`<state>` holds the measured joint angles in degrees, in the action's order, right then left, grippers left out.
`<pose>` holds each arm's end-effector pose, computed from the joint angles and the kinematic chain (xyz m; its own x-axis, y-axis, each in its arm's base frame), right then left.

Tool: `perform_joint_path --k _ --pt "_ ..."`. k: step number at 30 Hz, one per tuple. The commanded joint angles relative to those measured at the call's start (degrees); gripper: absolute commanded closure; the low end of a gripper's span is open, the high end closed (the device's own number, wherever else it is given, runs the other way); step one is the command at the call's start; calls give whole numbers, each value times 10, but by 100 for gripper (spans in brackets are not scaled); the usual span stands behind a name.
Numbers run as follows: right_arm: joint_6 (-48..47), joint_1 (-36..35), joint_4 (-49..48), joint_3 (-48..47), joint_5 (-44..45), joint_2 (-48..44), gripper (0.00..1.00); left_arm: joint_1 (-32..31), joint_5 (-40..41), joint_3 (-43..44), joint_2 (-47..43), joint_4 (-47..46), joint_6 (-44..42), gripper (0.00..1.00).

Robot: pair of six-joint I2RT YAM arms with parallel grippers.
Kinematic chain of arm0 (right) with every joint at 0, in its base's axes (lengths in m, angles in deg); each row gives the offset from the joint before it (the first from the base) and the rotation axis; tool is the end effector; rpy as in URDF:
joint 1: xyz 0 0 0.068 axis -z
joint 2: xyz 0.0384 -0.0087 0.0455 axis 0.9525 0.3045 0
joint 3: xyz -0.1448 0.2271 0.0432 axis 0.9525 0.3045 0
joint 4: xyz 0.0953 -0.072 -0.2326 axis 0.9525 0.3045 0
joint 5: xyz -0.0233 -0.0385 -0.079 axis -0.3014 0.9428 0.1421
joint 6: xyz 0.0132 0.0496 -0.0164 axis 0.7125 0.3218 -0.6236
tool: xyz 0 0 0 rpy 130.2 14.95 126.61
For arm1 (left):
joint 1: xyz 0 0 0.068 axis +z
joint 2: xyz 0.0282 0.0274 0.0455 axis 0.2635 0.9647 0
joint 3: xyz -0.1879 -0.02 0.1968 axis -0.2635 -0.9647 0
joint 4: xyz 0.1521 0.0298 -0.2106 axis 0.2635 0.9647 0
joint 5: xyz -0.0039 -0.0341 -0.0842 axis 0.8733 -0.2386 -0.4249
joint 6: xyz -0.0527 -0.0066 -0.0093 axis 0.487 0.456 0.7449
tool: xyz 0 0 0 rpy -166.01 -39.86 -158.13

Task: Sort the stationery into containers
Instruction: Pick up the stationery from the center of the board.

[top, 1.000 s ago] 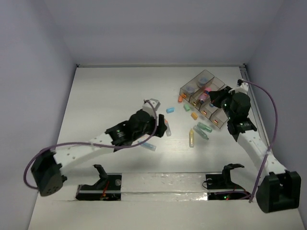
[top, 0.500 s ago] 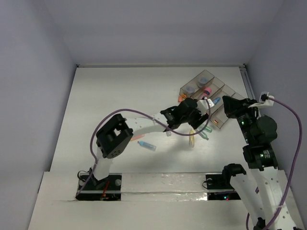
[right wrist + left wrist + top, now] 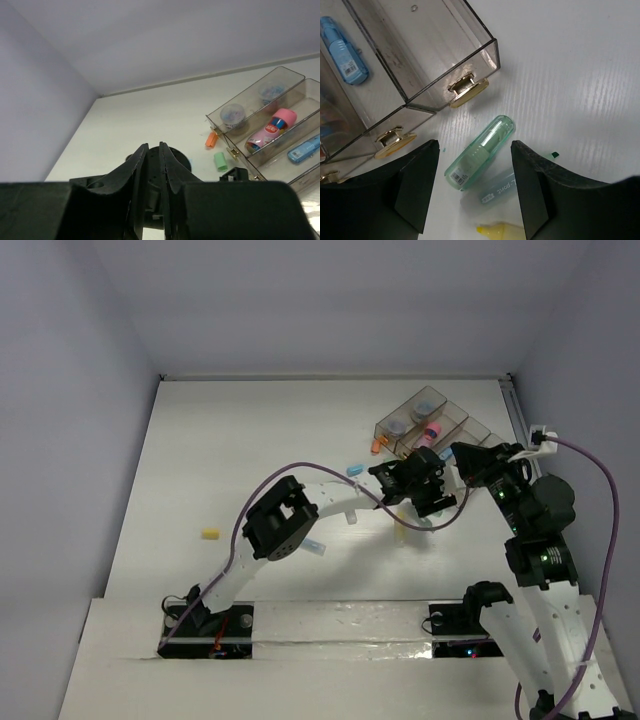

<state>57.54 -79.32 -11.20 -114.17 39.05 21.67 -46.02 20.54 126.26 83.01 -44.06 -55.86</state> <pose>0.1284 0.0234 0.3680 -0.0665 0.4515 -0.8898 -0.3310 0.8313 0.4465 0.2494 -0.4737 0.2032 0.1422 0.4828 -0.8641 0.9697 0.1071 0.2194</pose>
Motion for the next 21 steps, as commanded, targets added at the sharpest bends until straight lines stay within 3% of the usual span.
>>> perform_joint_path --k 1,14,17,21 --pt "-12 3 -22 -5 -27 -2 80 0 -23 39 12 36 -32 43" --pt "-8 3 -37 0 -60 7 81 5 -27 91 75 75 -49 44" --pt "-6 3 -39 0 -59 9 81 5 -27 84 77 80 -49 52" --pt "-6 3 -40 1 -53 9 81 5 -19 60 67 74 -49 73"
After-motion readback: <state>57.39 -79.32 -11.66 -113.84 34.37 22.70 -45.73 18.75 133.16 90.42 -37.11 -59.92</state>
